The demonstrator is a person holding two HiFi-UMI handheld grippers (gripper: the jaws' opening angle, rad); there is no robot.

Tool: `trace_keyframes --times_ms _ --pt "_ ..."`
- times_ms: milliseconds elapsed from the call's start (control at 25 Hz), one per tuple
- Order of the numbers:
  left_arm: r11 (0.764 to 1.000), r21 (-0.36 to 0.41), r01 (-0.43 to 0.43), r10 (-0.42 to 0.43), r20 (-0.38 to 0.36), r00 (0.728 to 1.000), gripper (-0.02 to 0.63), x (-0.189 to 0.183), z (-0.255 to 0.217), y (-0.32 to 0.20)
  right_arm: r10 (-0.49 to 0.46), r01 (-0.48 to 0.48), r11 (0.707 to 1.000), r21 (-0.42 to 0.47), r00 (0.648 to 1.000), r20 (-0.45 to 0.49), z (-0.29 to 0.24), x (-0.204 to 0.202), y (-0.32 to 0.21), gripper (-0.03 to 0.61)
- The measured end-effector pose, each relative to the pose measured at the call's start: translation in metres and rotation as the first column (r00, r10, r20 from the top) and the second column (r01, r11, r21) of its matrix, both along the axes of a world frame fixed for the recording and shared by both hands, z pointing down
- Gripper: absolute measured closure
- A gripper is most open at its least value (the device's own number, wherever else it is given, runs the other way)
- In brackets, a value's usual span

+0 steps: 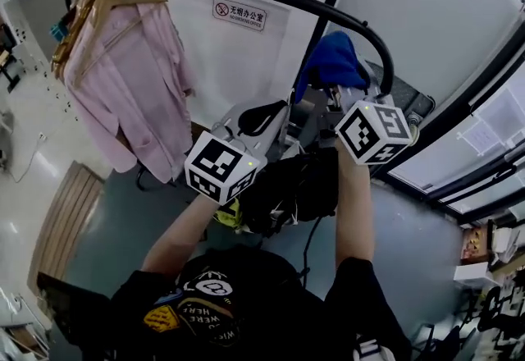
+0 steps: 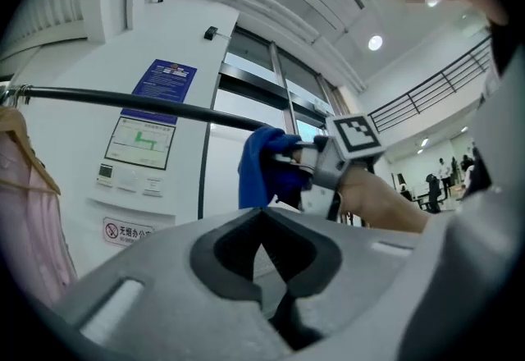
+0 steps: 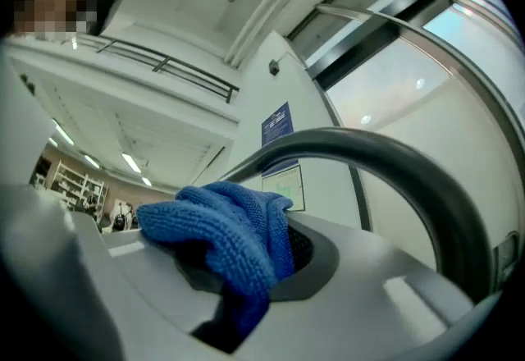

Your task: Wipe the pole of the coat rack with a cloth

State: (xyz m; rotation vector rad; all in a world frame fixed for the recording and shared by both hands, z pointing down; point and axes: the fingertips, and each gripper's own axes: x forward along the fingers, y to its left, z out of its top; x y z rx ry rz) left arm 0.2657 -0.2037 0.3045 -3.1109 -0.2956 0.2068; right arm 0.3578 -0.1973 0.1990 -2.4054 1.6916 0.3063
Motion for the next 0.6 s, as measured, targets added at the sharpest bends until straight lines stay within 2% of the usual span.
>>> trace_keyframes --times_ms 80,160,280,360,480,600 --pt "0.998 -0.025 0.051 -0.050 0.006 0.999 0.615 -0.007 0.010 -0.010 0.005 -0.006 0.999 -0.043 1.000 -0.029 0.030 -0.015 0.008 0.518" --pt "0.992 -0.039 0.121 -0.120 0.017 0.993 0.615 -0.019 0.023 -0.024 -0.020 0.020 0.999 -0.051 1.000 0.002 0.064 -0.029 0.013 0.518" --pt "0.972 -0.016 0.236 -0.235 0.044 0.971 0.617 -0.042 0.047 -0.038 -0.063 0.066 0.995 -0.081 0.997 0.048 0.116 -0.055 0.011 0.520" --pt "0.953 -0.017 0.301 -0.300 0.063 0.952 0.615 -0.058 0.066 -0.046 -0.096 0.104 0.984 -0.143 0.994 0.057 0.152 -0.074 0.003 0.522" --pt "0.934 -0.111 0.339 -0.330 0.087 0.940 0.615 -0.078 0.100 -0.059 -0.130 0.152 0.959 -0.240 0.986 0.105 0.204 -0.092 -0.009 0.522" --pt "0.911 -0.168 0.377 -0.362 0.116 0.925 0.617 -0.098 0.127 -0.071 -0.150 0.199 0.946 -0.257 0.969 0.197 0.235 -0.098 -0.010 0.522"
